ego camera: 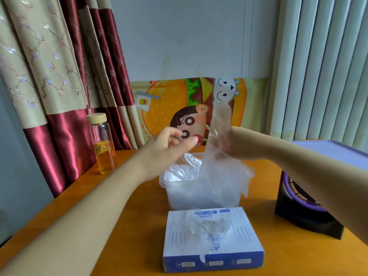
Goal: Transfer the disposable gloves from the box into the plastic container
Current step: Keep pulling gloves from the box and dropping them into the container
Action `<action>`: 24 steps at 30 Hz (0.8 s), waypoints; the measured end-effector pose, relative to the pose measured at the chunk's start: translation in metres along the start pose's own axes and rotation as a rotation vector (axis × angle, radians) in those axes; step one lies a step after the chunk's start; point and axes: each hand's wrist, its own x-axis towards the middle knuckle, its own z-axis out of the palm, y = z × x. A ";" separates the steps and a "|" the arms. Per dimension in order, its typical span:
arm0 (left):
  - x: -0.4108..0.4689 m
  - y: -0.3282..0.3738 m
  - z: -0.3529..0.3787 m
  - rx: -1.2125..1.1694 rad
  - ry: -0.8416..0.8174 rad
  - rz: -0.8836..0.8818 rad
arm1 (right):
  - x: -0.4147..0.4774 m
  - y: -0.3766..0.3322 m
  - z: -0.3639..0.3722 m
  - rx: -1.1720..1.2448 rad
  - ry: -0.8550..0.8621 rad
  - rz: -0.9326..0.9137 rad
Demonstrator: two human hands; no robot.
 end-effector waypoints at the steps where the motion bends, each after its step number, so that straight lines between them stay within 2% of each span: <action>1: 0.006 0.006 -0.003 -0.072 0.033 0.012 | 0.003 -0.007 -0.001 0.010 0.006 -0.040; 4: 0.024 0.012 0.002 -0.142 0.005 0.006 | 0.018 -0.024 -0.003 -0.059 -0.092 -0.171; 6: 0.037 0.008 0.002 -0.215 -0.052 -0.047 | 0.023 -0.028 -0.012 -0.045 -0.123 -0.181; 10: 0.052 -0.003 -0.011 -0.197 -0.056 -0.066 | 0.029 -0.028 -0.034 0.038 -0.140 -0.140; 13: 0.059 -0.007 -0.019 -0.360 0.001 -0.135 | 0.037 -0.015 -0.039 0.327 -0.117 -0.072; 16: 0.068 -0.017 -0.028 -0.610 0.055 -0.201 | 0.047 0.001 -0.033 0.704 0.031 -0.016; 19: 0.073 -0.032 -0.034 -0.789 0.088 -0.239 | 0.054 0.015 -0.026 0.927 0.131 0.017; 21: 0.075 -0.042 -0.034 -0.880 0.093 -0.270 | 0.055 0.016 -0.024 0.941 0.128 -0.067; 24: 0.076 -0.059 -0.033 -1.006 0.076 -0.302 | 0.061 0.010 -0.023 0.769 0.139 -0.184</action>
